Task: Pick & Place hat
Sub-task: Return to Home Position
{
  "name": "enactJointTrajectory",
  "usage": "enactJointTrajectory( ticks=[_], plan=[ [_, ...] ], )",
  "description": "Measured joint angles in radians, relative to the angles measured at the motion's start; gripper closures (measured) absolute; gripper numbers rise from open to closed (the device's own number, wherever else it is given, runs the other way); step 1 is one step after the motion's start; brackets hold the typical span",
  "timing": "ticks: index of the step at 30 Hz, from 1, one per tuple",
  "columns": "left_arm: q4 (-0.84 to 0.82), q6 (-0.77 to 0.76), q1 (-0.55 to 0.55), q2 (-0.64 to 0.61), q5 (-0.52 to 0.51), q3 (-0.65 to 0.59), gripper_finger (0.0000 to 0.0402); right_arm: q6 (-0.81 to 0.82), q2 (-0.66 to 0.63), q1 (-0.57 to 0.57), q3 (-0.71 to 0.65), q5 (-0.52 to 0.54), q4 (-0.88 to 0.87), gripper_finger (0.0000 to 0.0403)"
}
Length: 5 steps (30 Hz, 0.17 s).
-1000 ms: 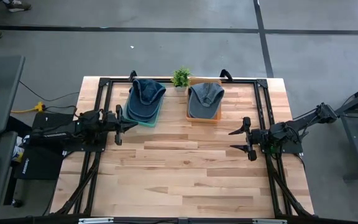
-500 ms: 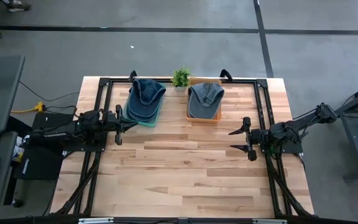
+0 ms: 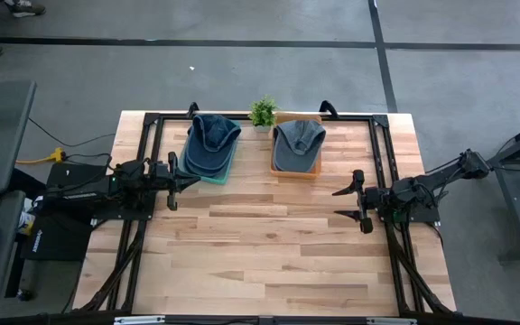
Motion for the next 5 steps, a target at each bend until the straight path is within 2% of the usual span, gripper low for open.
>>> enactJointTrajectory(
  ticks=[5],
  plan=[
    [0.000,0.000,0.000,0.000,0.000,0.000,0.0401,0.000,0.000,0.000,0.000,0.000,0.000,0.0155]
  ],
)
